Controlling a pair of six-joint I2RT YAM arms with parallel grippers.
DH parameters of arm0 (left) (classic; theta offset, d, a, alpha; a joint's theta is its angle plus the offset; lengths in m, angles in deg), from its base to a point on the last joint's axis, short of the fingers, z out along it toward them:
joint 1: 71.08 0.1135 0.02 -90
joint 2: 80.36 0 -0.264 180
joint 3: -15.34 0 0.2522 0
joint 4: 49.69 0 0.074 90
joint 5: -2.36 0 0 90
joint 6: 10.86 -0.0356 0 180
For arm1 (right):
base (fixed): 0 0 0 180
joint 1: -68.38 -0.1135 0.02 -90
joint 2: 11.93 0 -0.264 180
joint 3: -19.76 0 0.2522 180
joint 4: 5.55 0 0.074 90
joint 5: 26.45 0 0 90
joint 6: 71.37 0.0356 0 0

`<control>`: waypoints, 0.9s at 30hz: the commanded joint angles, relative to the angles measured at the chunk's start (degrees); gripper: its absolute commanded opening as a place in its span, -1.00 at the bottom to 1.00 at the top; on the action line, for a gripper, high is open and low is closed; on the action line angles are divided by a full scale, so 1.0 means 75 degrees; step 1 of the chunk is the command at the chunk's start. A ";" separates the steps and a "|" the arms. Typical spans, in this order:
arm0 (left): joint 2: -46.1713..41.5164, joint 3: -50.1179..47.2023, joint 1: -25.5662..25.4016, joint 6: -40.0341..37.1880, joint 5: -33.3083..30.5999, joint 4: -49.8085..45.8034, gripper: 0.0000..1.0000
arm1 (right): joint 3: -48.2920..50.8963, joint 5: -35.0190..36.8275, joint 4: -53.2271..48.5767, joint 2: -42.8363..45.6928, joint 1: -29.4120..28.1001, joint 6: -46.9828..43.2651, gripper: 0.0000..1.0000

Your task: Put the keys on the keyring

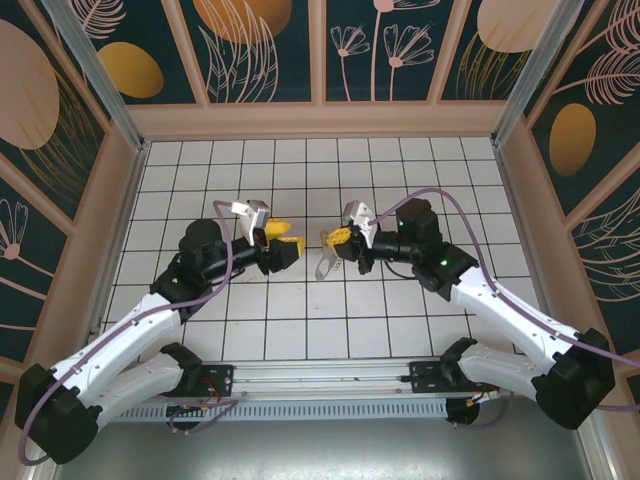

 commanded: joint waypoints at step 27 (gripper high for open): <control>-0.0412 0.0395 -0.1564 -0.3053 0.0858 -0.0133 -0.29 | 0.0771 -0.3383 0.2537 0.0607 -0.0056 -0.0267 -1.00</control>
